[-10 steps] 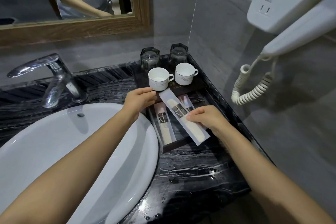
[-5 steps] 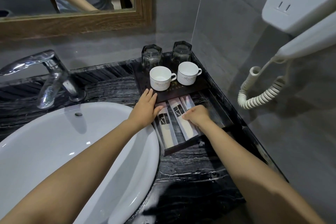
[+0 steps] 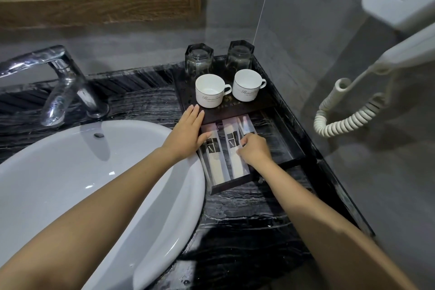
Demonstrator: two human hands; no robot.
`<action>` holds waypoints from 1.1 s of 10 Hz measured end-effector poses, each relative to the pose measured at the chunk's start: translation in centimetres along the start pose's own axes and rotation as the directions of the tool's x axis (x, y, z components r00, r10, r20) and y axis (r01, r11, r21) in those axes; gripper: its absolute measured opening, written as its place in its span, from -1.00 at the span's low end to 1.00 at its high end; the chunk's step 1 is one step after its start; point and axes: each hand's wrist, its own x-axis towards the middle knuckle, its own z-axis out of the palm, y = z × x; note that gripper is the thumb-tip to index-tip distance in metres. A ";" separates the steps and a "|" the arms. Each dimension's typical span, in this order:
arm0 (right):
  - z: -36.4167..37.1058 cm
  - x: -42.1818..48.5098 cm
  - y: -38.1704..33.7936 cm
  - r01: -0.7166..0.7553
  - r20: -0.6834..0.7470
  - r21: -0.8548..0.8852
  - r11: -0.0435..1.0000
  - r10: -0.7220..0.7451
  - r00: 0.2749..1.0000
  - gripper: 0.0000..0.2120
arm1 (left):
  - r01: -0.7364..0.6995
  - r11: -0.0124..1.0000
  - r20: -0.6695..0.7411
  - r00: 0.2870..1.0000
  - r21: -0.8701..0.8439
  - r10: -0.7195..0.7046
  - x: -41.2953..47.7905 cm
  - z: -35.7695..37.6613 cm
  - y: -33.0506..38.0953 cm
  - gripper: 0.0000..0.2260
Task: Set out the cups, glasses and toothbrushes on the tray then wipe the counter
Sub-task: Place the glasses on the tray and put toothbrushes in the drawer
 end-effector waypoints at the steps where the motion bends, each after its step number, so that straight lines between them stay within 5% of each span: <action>1: 0.1 0.0 0.2 0.002 0.016 -0.006 1.000 -0.002 1.000 -0.95 | 0.004 1.000 -0.001 1.000 -0.010 -0.004 0.0 -0.1 0.1 -0.38; 7: -0.7 0.2 0.6 0.049 0.046 0.017 0.999 -0.049 0.998 -0.82 | -0.002 1.000 -0.019 1.000 0.000 0.002 0.0 0.1 0.1 -0.37; 9: -0.3 -1.8 0.8 0.138 -0.068 -0.243 0.960 -0.159 0.985 -0.59 | -0.004 1.000 -0.011 1.000 0.005 0.004 0.0 0.1 -0.1 -0.36; 10: -0.5 -2.5 1.6 0.317 -0.041 -0.337 0.887 -0.350 0.936 -0.58 | -0.004 1.000 -0.013 1.000 0.015 0.005 0.0 0.2 -0.1 -0.37; 11: -0.8 -2.5 1.8 0.445 0.202 -0.316 0.838 -0.399 0.895 -0.61 | 0.001 1.000 -0.013 1.000 0.016 -0.001 0.0 0.2 0.0 -0.36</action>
